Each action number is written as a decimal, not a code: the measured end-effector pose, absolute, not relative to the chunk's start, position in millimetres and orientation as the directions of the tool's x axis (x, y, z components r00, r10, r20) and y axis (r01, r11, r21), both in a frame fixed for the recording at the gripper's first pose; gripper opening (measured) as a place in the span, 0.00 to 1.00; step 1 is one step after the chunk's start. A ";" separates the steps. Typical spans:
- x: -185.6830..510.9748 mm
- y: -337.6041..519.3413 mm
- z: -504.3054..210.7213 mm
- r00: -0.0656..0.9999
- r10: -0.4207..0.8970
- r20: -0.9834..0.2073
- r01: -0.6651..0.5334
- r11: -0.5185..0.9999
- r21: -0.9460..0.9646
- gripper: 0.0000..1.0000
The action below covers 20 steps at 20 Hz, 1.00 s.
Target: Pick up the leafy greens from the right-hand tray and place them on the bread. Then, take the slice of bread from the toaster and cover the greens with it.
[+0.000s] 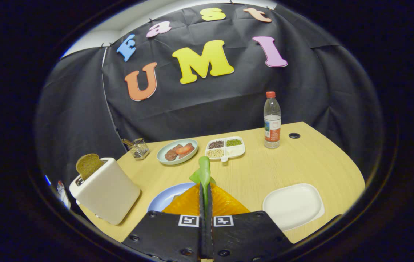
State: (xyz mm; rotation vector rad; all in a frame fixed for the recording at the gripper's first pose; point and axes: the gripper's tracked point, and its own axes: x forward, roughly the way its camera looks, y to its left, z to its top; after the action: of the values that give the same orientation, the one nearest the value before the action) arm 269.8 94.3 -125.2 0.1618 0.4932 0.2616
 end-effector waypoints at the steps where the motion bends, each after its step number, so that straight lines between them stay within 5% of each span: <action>1: 271.4 98.3 -130.9 0.851 0.265 -0.453 -0.196 0.961 0.195 0.00; 8: 278.3 104.3 -138.4 0.894 0.085 -0.439 -0.089 0.996 0.011 0.00; 20: 269.0 181.0 -162.3 0.868 0.205 -0.452 -0.139 0.975 0.175 0.08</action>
State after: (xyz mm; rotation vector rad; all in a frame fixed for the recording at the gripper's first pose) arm 269.0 181.0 -162.3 0.1389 0.4878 0.1807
